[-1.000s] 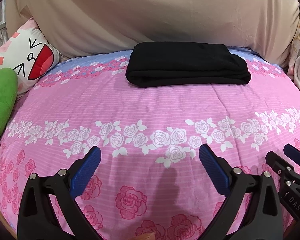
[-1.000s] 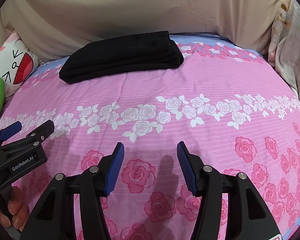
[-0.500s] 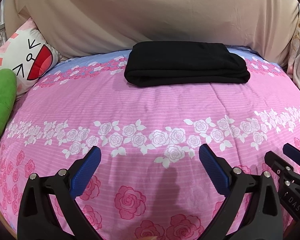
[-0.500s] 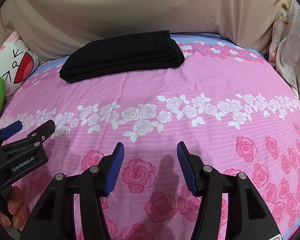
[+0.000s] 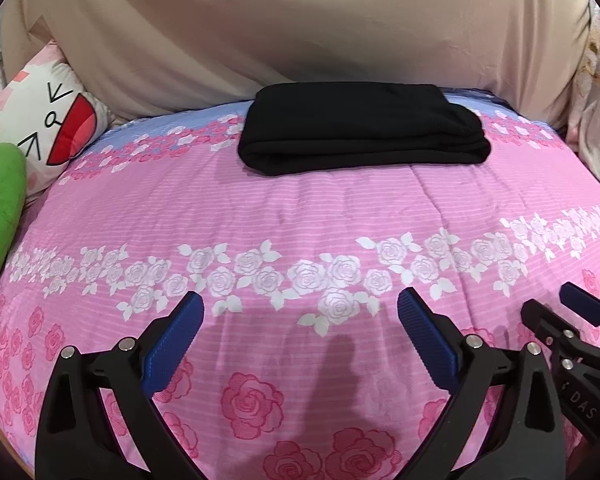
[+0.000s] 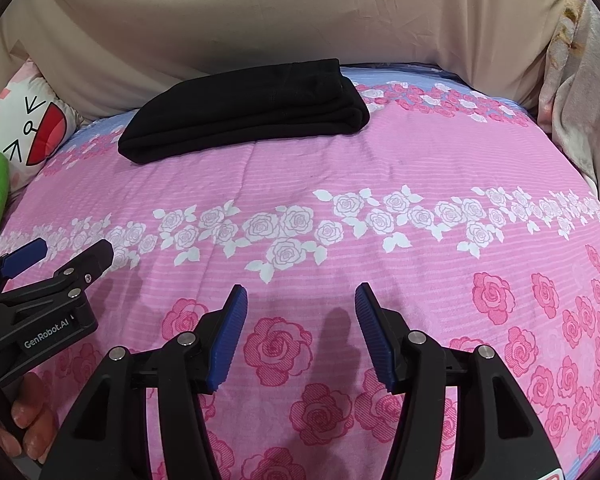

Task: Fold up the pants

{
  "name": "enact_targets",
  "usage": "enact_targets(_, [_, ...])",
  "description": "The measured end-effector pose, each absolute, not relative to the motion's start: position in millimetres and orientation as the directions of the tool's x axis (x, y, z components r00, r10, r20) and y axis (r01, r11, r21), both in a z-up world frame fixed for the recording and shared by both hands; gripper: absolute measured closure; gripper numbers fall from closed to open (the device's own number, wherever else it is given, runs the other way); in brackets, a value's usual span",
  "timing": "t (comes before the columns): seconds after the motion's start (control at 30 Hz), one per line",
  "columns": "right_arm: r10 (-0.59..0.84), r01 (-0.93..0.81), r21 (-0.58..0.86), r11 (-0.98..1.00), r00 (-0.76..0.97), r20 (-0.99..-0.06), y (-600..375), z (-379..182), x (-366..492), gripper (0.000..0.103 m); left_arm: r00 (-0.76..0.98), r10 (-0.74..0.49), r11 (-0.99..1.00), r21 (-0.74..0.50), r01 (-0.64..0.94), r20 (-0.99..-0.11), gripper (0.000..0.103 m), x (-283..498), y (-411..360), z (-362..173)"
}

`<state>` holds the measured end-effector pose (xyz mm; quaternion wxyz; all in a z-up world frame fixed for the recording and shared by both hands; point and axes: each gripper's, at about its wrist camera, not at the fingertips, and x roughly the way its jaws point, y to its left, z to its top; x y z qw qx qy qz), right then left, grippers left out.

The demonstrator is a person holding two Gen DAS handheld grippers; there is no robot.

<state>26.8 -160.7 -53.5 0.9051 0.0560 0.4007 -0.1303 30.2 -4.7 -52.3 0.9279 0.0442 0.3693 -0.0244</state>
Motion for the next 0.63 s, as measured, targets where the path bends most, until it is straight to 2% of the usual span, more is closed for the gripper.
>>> enact_targets(0.13, [-0.191,0.281,-0.003,0.96,0.644,-0.74,-160.6,-53.6,26.5,0.047,0.732,-0.056,0.995,0.022,0.096,-0.679,0.007,28.4,-2.3,-50.3])
enact_targets(0.43, [-0.186,0.275,-0.003,0.961,0.64,-0.746,-160.7,-53.9,27.5,0.047,0.729,0.012,0.998,0.057,0.037,-0.684,0.007,28.9,0.6,-51.0])
enact_targets(0.63, [-0.187,0.277,-0.003,0.961,0.641,-0.745,-160.8,-53.2,27.1,0.046,0.714,-0.005,0.998,0.038,0.044,-0.7,0.007,31.8,1.6,-53.2])
